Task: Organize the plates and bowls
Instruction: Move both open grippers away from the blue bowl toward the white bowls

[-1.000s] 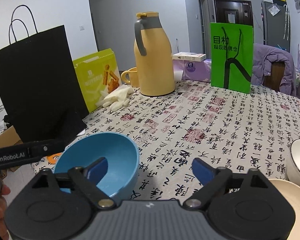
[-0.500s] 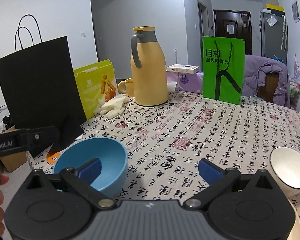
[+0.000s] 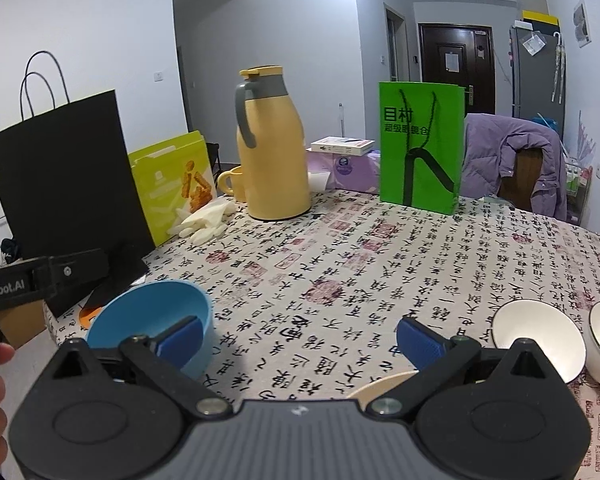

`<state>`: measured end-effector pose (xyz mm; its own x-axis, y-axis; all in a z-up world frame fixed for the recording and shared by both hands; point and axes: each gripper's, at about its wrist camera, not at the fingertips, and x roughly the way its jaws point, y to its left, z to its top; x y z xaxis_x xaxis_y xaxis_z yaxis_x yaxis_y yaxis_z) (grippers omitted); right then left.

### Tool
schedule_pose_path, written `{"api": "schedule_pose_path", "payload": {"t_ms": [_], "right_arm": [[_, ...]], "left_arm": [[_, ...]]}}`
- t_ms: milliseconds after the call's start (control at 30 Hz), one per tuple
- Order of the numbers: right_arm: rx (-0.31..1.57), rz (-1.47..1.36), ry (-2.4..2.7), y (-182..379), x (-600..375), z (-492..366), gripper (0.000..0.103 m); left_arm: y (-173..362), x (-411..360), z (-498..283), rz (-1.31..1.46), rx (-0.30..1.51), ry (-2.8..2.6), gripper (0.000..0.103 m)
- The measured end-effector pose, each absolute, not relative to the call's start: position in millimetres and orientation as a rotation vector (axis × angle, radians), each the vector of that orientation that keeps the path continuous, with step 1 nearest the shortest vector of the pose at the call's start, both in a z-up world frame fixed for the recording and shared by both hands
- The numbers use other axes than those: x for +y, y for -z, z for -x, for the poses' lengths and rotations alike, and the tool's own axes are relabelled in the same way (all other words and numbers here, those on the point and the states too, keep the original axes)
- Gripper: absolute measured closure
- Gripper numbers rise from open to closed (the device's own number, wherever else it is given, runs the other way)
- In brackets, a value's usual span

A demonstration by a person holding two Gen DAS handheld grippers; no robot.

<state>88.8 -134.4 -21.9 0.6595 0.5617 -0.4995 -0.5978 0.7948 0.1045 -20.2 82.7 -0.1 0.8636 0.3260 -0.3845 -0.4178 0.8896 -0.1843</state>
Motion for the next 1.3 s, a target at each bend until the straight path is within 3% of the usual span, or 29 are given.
{"api": "schedule_pose_path", "payload": {"t_ms": [1300], "right_arm": [[0.521,0.062,-0.626,6.9,-201.7,-175.5,0.000]], "left_arm": [[-3.9,17.6,-67.2,0.255,0.368,-0.306,0.000]]}}
